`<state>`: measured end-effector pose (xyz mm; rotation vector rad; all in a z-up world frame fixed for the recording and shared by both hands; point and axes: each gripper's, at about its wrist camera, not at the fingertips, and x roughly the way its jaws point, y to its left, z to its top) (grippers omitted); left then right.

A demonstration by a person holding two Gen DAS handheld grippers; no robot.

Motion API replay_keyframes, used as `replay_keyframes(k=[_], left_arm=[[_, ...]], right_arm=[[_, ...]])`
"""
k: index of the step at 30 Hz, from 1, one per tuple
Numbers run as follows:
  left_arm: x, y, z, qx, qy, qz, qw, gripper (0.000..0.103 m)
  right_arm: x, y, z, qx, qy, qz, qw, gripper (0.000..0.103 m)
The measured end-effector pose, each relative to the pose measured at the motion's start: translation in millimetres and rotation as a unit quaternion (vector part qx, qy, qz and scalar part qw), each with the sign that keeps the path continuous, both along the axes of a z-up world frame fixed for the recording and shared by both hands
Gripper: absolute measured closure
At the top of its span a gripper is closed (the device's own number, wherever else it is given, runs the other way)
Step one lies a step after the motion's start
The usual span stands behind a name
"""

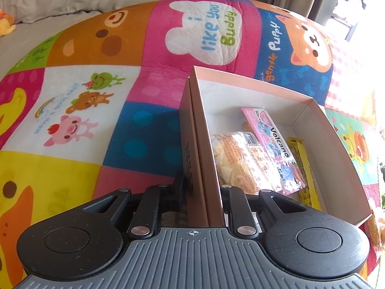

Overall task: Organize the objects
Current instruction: 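Grasp the large wrapped round bun with the right gripper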

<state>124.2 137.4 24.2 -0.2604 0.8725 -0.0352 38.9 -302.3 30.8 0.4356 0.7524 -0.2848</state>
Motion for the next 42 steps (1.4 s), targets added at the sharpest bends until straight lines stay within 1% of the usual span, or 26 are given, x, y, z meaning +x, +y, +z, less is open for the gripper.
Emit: replay_keyframes(k=[2,3,6,9,12,15,16,19,23,24,26,27,28,30,33,36,40,42], left_arm=[[0,0,0,0.001,0.001,0.001,1.0,0.082],[0,0,0,0.001,0.001,0.001,1.0,0.082],[0,0,0,0.0,0.002,0.0,1.0,0.082],[0,0,0,-0.002,0.002,0.003,1.0,0.082],[0,1,0,-0.003,0.002,0.004,1.0,0.082],[-1,1,-1,-0.004,0.0,0.004,1.0,0.082],[-1,1,-1,-0.004,0.0,0.004,1.0,0.082],[-1,1,0,-0.005,0.001,0.004,1.0,0.082],[-1,1,0,-0.004,0.0,0.001,1.0,0.082],[-1,1,0,-0.005,0.0,0.0,1.0,0.082],[-1,1,0,-0.006,-0.001,0.0,1.0,0.082],[-1,1,0,-0.006,-0.001,0.0,1.0,0.082],[-1,1,0,-0.006,0.0,0.0,1.0,0.082],[-1,1,0,-0.006,-0.001,-0.001,1.0,0.082],[-1,1,0,-0.005,0.0,-0.002,1.0,0.082],[-1,0,0,-0.004,0.0,-0.002,1.0,0.082],[-2,1,-1,-0.005,0.002,0.001,1.0,0.082],[-3,0,-1,-0.002,0.001,0.0,1.0,0.082]], right_arm=[[5,9,-7,-0.018,0.008,0.013,1.0,0.018],[8,15,-10,-0.032,0.016,0.019,0.999,0.03],[7,28,-7,-0.059,0.013,0.03,0.998,0.046],[-3,42,5,-0.069,0.002,0.063,0.996,0.048],[-18,65,14,-0.083,0.0,0.119,0.989,0.049],[-35,89,19,-0.063,-0.006,0.194,0.979,0.049],[-39,97,19,-0.061,-0.01,0.211,0.976,0.049],[-47,120,14,-0.065,-0.016,0.255,0.965,0.049],[-51,139,-1,-0.066,0.004,0.297,0.952,0.049],[-52,142,-3,-0.074,0.009,0.302,0.95,0.049],[-58,143,-7,-0.094,0.013,0.307,0.947,0.044],[-60,141,-8,-0.1,0.015,0.304,0.947,0.04],[-62,139,-9,-0.107,0.017,0.298,0.948,0.035],[-64,133,-8,-0.125,0.018,0.28,0.952,0.032],[-65,124,-6,-0.146,0.014,0.254,0.956,0.031],[-67,113,-5,-0.125,0.02,0.256,0.958,0.023],[-82,112,-12,-0.114,0.033,0.286,0.951,0.022],[-89,111,-14,-0.097,0.034,0.297,0.949,0.021]])
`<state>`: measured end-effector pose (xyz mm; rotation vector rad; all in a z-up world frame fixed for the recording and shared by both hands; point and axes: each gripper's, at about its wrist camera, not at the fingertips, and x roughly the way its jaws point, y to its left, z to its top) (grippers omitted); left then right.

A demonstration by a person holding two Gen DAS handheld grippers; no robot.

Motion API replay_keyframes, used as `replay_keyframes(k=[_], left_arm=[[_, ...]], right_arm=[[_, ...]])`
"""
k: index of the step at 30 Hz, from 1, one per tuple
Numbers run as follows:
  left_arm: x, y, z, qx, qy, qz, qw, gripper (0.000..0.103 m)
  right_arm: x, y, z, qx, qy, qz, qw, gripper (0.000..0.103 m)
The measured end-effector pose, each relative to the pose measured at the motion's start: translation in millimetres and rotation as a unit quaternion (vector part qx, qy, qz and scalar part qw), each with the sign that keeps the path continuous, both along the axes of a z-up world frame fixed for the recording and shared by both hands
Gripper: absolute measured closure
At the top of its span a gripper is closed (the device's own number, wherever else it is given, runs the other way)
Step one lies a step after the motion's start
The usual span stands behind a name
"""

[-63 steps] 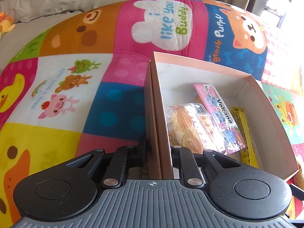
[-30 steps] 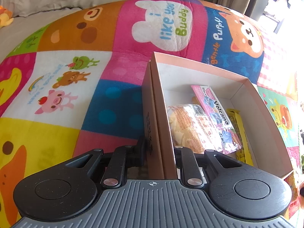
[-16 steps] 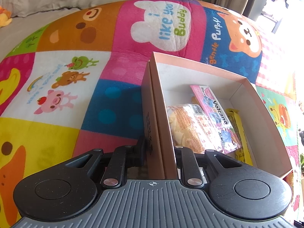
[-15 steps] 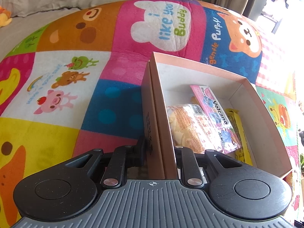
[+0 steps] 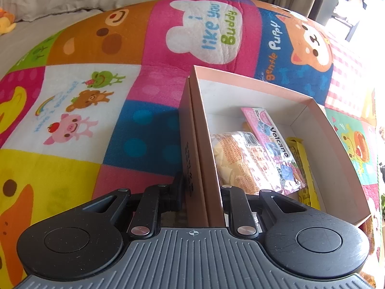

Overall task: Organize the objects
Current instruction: 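Grasp the large wrapped round bun with the right gripper, then carry the round bun over the pink box and release it inside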

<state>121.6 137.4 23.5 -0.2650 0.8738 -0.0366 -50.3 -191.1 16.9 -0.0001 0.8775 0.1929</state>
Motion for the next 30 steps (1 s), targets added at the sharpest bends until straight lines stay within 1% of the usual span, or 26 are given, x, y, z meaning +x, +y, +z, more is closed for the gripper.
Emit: replay_keyframes(k=[2,4,6,8,9,11,12,13,16,18,19,21,23,25,27,28,30], left_arm=[[0,0,0,0.001,0.0,0.0,1.0,0.082],[0,0,0,0.002,0.0,-0.001,1.0,0.082],[0,-1,0,0.007,0.0,-0.002,1.0,0.082],[0,-2,1,0.012,0.002,-0.004,0.9999,0.083],[1,-3,1,0.016,0.004,-0.005,0.9999,0.083],[2,-5,2,0.023,0.009,-0.008,0.9997,0.084],[3,-6,3,0.029,0.01,-0.011,0.9995,0.084],[3,-8,4,0.036,0.012,-0.016,0.9991,0.084],[5,-11,5,0.053,0.014,-0.03,0.9981,0.084],[4,-11,4,0.052,0.013,-0.033,0.998,0.084],[4,-10,4,0.052,0.012,-0.034,0.998,0.084],[3,-10,4,0.05,0.009,-0.034,0.9981,0.084],[2,-10,3,0.048,0.007,-0.032,0.9983,0.084],[2,-9,4,0.045,0.006,-0.029,0.9986,0.084],[2,-8,3,0.038,0.006,-0.027,0.9989,0.083],[2,-7,3,0.034,0.005,-0.026,0.9991,0.083],[1,-6,3,0.03,0.004,-0.025,0.9992,0.083]], right_arm=[[-5,1,3,0.02,-0.002,0.02,1.0,0.021],[-8,4,11,0.028,-0.018,0.035,0.999,0.021],[-5,9,18,0.017,-0.038,0.032,0.999,0.019],[4,14,19,-0.013,-0.049,0.026,0.998,0.018],[10,16,17,-0.03,-0.048,0.023,0.998,0.017],[20,17,11,-0.041,-0.03,0.023,0.998,0.018],[24,17,8,-0.039,-0.018,0.025,0.999,0.026],[27,17,6,-0.035,-0.004,0.032,0.999,0.047],[29,24,13,-0.043,0.008,0.05,0.998,0.05],[29,31,26,-0.039,0.007,0.076,0.996,0.05],[30,36,38,-0.03,0.004,0.096,0.995,0.05],[36,45,67,-0.011,-0.015,0.126,0.992,0.05],[48,56,96,-0.002,-0.041,0.145,0.989,0.05],[70,69,121,0.009,-0.062,0.159,0.985,0.05],[98,85,136,0.025,-0.073,0.171,0.982,0.05],[113,93,140,0.03,-0.076,0.172,0.982,0.05],[147,111,140,0.046,-0.063,0.171,0.982,0.05]])
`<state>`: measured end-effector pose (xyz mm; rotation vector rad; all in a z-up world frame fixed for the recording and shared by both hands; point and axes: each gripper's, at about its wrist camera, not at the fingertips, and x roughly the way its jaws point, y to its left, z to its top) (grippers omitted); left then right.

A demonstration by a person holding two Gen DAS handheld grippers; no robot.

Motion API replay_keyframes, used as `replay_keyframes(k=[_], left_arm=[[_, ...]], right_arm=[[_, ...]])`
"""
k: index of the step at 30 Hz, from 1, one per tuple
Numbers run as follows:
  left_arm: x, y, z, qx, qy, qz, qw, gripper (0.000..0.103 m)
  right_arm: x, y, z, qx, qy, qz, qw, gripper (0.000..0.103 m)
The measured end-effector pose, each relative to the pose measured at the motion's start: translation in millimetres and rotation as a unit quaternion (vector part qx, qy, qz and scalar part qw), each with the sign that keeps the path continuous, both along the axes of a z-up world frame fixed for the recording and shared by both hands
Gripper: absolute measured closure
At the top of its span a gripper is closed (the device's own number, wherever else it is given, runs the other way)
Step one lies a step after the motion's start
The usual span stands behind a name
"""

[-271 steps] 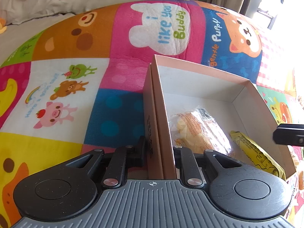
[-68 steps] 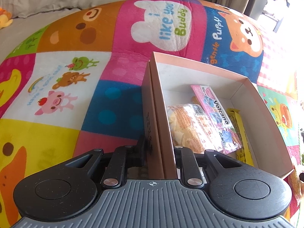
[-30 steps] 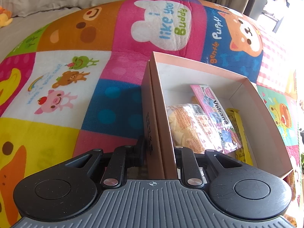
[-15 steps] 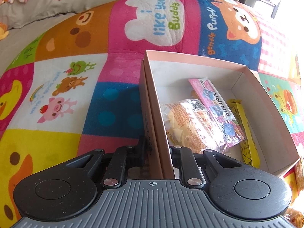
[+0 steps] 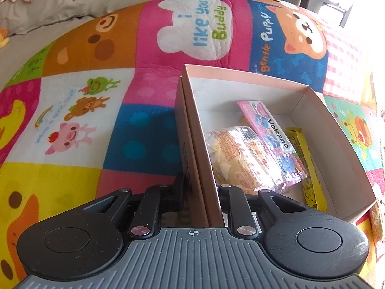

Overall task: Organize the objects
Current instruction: 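Carry the round bun over the pink box and release it inside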

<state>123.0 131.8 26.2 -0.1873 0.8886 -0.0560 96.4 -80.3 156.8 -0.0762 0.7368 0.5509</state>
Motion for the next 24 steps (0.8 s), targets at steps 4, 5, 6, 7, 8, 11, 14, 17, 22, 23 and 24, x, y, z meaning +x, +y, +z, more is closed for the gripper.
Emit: replay_keyframes(k=[4,5,6,7,8,11,14,17,22,23,24], left_arm=[[0,1,0,-0.006,0.001,0.002,1.0,0.082],[0,1,0,-0.007,0.001,0.002,1.0,0.082],[0,2,0,-0.009,0.001,0.002,1.0,0.082],[0,2,0,-0.011,0.0,0.002,0.9999,0.082],[-1,2,0,-0.012,-0.001,0.003,0.9999,0.082],[-1,3,-1,-0.015,-0.002,0.005,0.9999,0.082],[-2,3,-1,-0.014,-0.005,0.006,0.9999,0.082],[-2,2,-1,-0.014,-0.007,0.008,0.9998,0.082],[-3,3,-2,-0.019,-0.007,0.013,0.9997,0.082],[-3,3,-2,-0.02,-0.008,0.015,0.9997,0.082],[-3,3,-2,-0.02,-0.008,0.016,0.9996,0.082]], right_arm=[[55,34,-15,0.019,0.031,0.008,0.999,0.05],[66,41,-20,0.024,0.038,0.009,0.999,0.05],[76,48,-26,0.034,0.047,0.015,0.998,0.05],[84,53,-31,0.044,0.052,0.021,0.997,0.05],[90,56,-34,0.047,0.055,0.019,0.997,0.05],[99,57,-42,0.049,0.062,0.001,0.997,0.044],[94,44,-45,0.045,0.061,-0.015,0.997,0.041],[77,18,-43,0.031,0.043,-0.036,0.998,0.041],[28,-44,-37,0.01,-0.011,-0.096,0.995,0.031],[16,-57,-38,0.001,-0.027,-0.114,0.993,0.03],[3,-70,-40,-0.009,-0.04,-0.133,0.99,0.027]])
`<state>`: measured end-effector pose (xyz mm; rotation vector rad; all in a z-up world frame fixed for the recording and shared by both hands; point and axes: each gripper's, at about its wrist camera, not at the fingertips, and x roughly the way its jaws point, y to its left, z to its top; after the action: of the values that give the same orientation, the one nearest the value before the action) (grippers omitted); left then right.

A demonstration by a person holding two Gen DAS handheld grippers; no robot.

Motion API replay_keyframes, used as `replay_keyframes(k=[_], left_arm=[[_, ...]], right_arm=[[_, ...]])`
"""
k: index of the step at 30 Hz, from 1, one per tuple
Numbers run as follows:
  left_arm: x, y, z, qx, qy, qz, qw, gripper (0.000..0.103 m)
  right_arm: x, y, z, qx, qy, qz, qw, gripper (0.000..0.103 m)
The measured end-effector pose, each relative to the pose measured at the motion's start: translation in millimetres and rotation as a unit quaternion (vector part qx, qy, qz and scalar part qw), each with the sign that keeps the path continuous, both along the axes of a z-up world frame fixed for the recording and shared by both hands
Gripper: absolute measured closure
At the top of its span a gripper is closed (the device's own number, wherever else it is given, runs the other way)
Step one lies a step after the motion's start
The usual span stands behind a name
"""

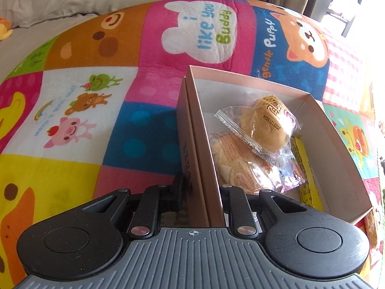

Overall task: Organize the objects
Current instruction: 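Carry the round bun over the pink box and release it inside, then move the right gripper to the brown swirl lollipop and grasp it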

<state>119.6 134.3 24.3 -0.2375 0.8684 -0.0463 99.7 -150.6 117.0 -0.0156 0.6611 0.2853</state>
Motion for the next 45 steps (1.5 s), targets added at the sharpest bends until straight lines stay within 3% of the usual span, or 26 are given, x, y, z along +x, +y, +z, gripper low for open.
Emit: replay_keyframes(k=[3,6,11,12,15,17,19,21,28,36,38,40,45], left_arm=[[-1,-1,0,0.004,-0.003,0.0,1.0,0.082],[-1,-2,-1,0.005,-0.003,0.0,1.0,0.082],[-1,-2,0,0.008,0.001,-0.003,1.0,0.082],[-1,-2,1,0.009,0.002,-0.004,0.9999,0.082],[-2,-4,1,0.016,0.005,-0.006,0.9998,0.083],[-3,-4,1,0.017,0.005,-0.007,0.9998,0.083],[-3,-3,1,0.014,0.005,-0.006,0.9999,0.083],[-3,-3,1,0.012,0.005,-0.004,0.9999,0.083],[-3,-3,1,0.009,0.005,-0.002,0.9999,0.082],[-4,-2,1,0.006,0.004,0.0,1.0,0.082],[-4,-2,1,0.005,0.005,0.001,1.0,0.082],[-4,-2,1,0.004,0.005,0.0,1.0,0.082],[-4,-3,1,0.004,0.006,0.001,1.0,0.082]], right_arm=[[-35,-29,-15,-0.033,-0.016,-0.035,0.999,0.026],[-67,-33,-38,-0.083,-0.018,-0.031,0.996,0.026],[-92,-23,-78,-0.067,0.022,0.012,0.997,0.027],[-92,-19,-86,-0.063,0.03,0.013,0.997,0.03],[-83,-13,-103,-0.056,0.052,-0.002,0.997,0.053],[-79,-14,-105,-0.043,0.053,-0.01,0.998,0.057],[-78,-12,-105,-0.049,0.054,-0.01,0.997,0.077],[-81,-15,-104,-0.05,0.058,-0.009,0.997,0.082],[-113,-46,-100,-0.052,0.08,-0.06,0.994,0.082],[-148,-52,-87,-0.03,0.088,-0.033,0.995,0.081],[-145,-52,-82,-0.029,0.07,-0.038,0.996,0.074],[-138,-52,-81,-0.031,0.062,-0.049,0.996,0.059],[-121,-45,-95,-0.035,0.079,-0.055,0.995,0.057]])
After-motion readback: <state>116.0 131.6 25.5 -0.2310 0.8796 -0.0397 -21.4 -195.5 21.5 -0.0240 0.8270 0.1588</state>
